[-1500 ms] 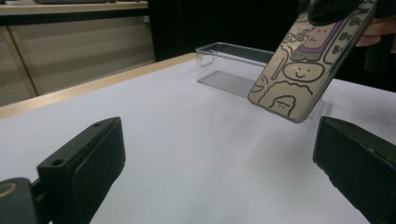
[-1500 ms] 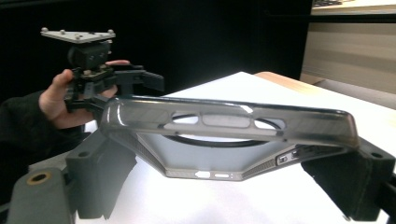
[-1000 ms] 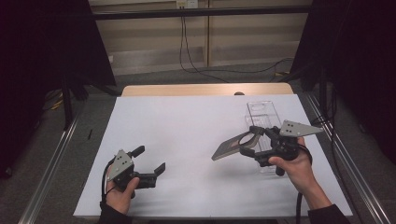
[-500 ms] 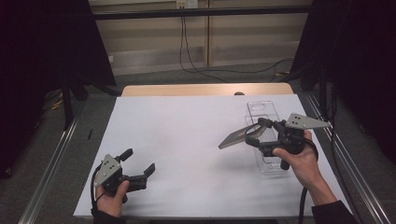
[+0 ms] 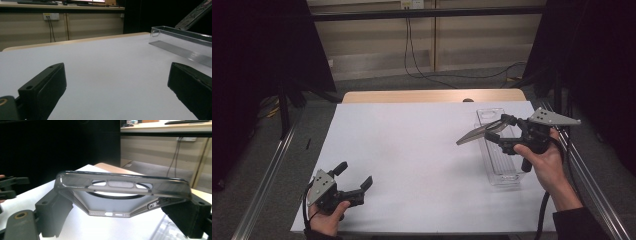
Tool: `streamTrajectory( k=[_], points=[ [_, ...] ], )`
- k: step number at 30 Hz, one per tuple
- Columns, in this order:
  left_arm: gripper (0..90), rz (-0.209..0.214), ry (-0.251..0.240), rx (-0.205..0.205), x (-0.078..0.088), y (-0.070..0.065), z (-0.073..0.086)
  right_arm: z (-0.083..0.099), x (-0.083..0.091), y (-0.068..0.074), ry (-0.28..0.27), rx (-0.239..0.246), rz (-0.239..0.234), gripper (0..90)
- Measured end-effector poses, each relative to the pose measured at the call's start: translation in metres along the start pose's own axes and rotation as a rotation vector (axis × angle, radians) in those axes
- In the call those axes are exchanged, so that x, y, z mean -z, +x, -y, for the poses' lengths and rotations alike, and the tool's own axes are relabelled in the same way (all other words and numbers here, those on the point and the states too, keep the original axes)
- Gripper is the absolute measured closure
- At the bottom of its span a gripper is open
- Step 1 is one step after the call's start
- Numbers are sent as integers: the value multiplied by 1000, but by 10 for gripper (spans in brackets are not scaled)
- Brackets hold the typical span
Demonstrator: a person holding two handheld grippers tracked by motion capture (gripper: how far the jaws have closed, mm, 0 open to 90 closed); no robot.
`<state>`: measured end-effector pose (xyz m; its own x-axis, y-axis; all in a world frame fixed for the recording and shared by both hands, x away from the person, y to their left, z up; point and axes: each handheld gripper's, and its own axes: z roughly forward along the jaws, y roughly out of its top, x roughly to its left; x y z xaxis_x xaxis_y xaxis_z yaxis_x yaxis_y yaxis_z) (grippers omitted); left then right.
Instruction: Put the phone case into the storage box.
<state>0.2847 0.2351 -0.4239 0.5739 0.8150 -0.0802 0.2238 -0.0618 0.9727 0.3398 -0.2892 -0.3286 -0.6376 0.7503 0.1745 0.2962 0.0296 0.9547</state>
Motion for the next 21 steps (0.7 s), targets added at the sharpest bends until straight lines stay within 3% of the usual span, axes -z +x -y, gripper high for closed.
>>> streamTrajectory(
  k=[7, 11, 21],
  points=[
    [26, 3, 4, -4, 1, 1, 1, -10, 1, -13, 33, -17, 88, 120],
    [31, 9, -18, 7, 2, 0, -1, -15, 1, -19, 49, -27, 123, 120],
    [31, 9, -8, -19, 1, 2, -1, -31, -3, -26, 101, -36, 209, 120]
  ],
)
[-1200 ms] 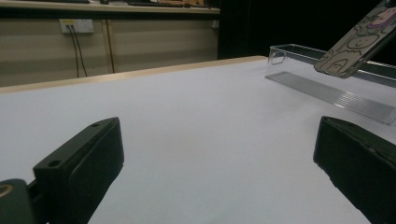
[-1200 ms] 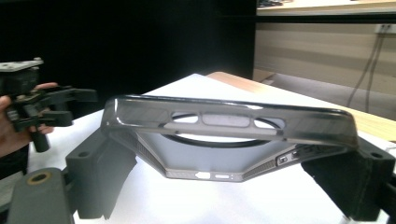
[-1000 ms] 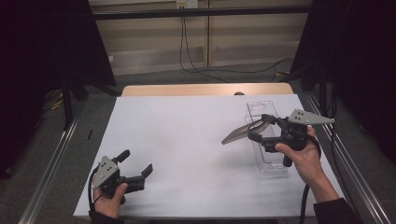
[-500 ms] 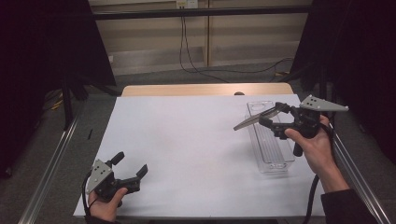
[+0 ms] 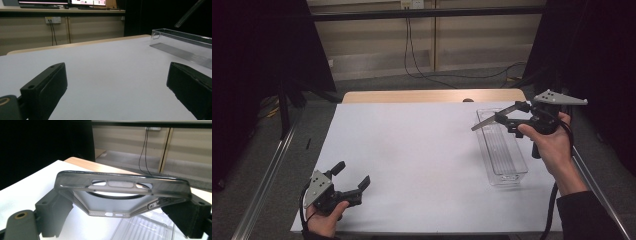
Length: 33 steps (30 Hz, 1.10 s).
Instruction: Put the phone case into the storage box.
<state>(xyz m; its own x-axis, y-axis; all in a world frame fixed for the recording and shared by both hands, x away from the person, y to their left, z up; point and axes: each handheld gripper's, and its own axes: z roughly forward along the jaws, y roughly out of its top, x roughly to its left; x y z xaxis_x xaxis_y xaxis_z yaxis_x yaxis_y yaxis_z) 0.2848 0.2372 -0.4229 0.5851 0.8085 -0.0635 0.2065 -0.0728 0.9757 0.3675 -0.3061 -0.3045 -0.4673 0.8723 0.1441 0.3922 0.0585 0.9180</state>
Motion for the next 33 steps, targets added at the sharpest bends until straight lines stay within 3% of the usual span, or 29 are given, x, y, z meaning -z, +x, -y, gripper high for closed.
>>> streamTrajectory(
  k=[13, 33],
  points=[
    [31, 14, 6, 0, -3, 0, 1, -14, -7, -12, 39, 0, 104, 121],
    [36, 20, 27, -12, -7, 1, 4, -8, -40, -27, 110, 1, 236, 120]
  ],
)
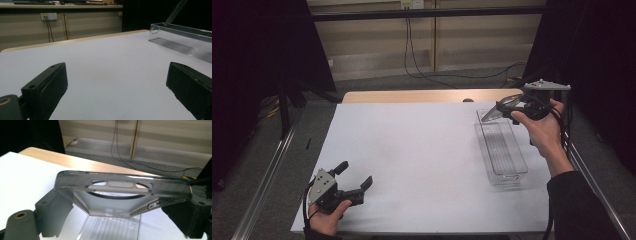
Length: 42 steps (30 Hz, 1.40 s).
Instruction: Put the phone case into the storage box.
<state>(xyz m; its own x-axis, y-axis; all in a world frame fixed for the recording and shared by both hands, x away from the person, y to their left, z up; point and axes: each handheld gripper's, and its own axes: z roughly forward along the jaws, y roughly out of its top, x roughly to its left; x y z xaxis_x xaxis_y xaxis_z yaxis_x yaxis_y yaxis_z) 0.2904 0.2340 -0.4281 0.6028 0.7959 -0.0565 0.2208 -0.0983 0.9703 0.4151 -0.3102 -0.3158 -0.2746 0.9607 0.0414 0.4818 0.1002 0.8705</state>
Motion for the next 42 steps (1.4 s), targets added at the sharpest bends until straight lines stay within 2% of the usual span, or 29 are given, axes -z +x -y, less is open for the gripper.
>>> streamTrajectory(
  k=[4, 13, 15, 21, 28, 42],
  points=[
    [36, -1, 4, -7, -1, 0, 0, 0, -7, 1, 9, 0, 40, 119],
    [36, 9, 14, -13, -3, -1, 1, 2, -21, 5, 25, -19, 94, 119],
    [36, 7, 13, -14, -3, -1, 1, 3, -24, 6, 32, -4, 115, 119],
    [33, 8, 11, -4, -4, 0, 2, 6, -35, 8, 51, -15, 127, 119],
    [33, 14, 11, -13, -4, -1, 1, 8, -45, 9, 73, -25, 155, 119],
    [31, 11, 18, -12, -5, 0, 2, 11, -60, 8, 88, -56, 190, 119]
  ],
)
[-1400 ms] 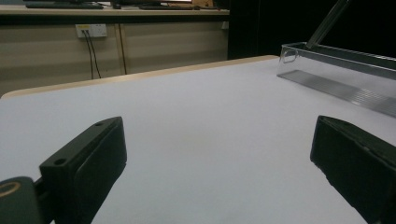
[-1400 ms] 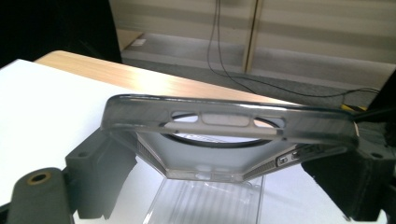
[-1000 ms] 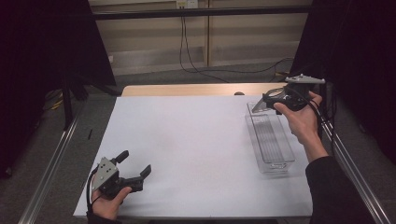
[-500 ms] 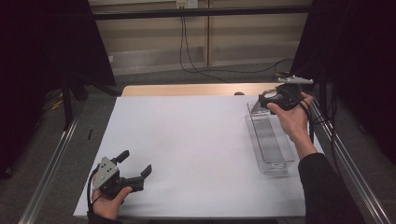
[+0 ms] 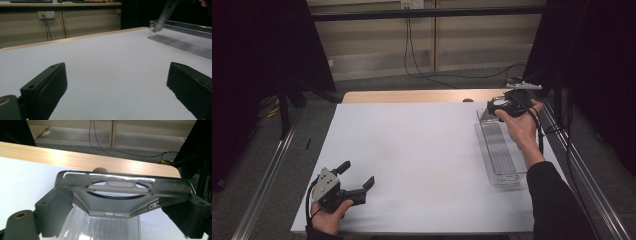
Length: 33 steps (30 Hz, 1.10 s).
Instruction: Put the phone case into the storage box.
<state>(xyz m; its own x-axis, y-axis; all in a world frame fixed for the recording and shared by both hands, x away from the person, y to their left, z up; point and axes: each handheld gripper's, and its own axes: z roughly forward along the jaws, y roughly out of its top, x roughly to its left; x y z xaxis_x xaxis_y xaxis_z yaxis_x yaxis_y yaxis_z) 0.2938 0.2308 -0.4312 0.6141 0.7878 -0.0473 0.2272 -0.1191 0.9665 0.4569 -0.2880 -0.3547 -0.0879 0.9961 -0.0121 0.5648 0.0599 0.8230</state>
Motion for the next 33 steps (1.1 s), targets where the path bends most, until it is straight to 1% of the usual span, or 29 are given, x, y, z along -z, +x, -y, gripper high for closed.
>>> streamTrajectory(
  k=[5, 7, 9, 12, 13, 16, 17, 25, 28, 33],
  points=[
    [31, 1, 0, -5, 0, 0, 0, 0, -5, 2, 1, -9, 13, 119],
    [31, 5, -5, 7, 0, 0, 0, 1, -6, 2, 6, -20, 17, 119],
    [31, 3, -2, -4, 0, 0, 0, 1, -8, 3, 7, -20, 21, 119],
    [31, 5, -1, -4, 0, 0, 0, 1, -10, 4, 8, -22, 29, 119],
    [31, 6, -2, 1, -1, 0, 1, 1, -10, 4, 9, -25, 31, 119],
    [31, 6, 0, -3, -1, 0, 1, 1, -12, 4, 8, -31, 36, 119],
    [31, 5, -3, 3, -1, -1, 1, 0, -12, 5, 8, -32, 38, 119],
    [31, 4, -1, -1, -1, 0, 1, 3, -18, 8, 23, -24, 48, 119],
    [32, 2, 7, -7, -1, 0, 1, 3, -21, 10, 27, -26, 49, 119],
    [33, 0, 3, -3, -1, 0, 1, 4, -24, 12, 33, -17, 56, 119]
  ],
)
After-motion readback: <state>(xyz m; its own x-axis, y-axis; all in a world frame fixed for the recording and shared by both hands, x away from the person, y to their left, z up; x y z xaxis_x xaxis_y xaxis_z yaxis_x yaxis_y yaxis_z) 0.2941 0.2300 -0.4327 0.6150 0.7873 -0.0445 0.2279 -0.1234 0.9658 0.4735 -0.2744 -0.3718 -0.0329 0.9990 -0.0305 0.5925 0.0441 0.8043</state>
